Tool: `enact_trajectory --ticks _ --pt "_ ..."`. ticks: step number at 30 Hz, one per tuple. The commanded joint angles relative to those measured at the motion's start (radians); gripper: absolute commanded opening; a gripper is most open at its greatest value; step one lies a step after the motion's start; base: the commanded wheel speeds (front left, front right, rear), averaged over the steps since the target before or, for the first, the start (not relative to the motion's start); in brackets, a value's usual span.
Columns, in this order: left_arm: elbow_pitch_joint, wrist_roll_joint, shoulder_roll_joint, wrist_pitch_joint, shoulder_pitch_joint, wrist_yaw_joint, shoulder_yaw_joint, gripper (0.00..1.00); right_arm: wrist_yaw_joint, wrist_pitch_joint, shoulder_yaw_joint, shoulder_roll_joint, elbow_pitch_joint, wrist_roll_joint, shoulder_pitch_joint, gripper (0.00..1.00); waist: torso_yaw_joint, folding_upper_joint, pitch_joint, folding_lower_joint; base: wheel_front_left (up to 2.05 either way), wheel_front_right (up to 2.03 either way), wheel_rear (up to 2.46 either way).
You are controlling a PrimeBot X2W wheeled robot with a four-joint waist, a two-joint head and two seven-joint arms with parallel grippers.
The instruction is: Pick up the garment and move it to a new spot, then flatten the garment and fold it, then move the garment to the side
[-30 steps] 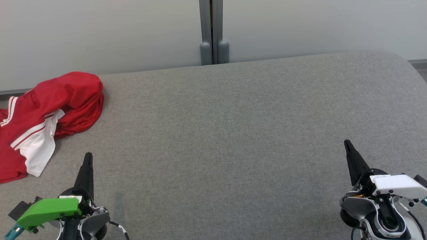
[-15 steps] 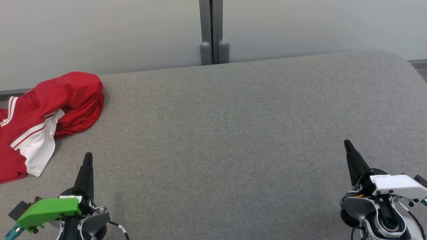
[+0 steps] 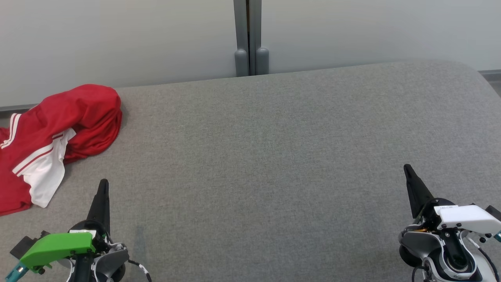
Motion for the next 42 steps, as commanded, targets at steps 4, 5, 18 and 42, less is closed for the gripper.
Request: enact_trajectory --ticks 4,5,18,42 --pt "-0.001 0.004 0.009 0.000 -0.014 -0.003 0.002 0.00 0.001 0.000 0.001 -0.004 -0.006 0.002 0.011 0.00 0.000 0.0000 0.000 0.0000 0.00 0.00 0.00" --pt "-0.001 0.004 0.009 0.000 -0.014 -0.003 0.002 0.00 0.001 0.000 0.001 -0.004 -0.006 0.002 0.011 0.00 0.000 0.0000 0.000 0.0000 0.00 0.00 0.00" --pt "-0.001 0.004 0.009 0.000 -0.014 -0.003 0.002 0.00 0.001 0.000 0.001 -0.004 -0.006 0.002 0.011 0.00 0.000 0.0000 0.000 0.0000 0.00 0.00 0.00" --pt "0.008 0.162 0.000 -0.108 0.002 0.014 -0.079 1.00 0.000 -0.108 0.026 -0.004 -0.060 -0.277 0.042 1.00 0.002 0.0000 -0.001 0.0000 0.00 0.00 0.00"
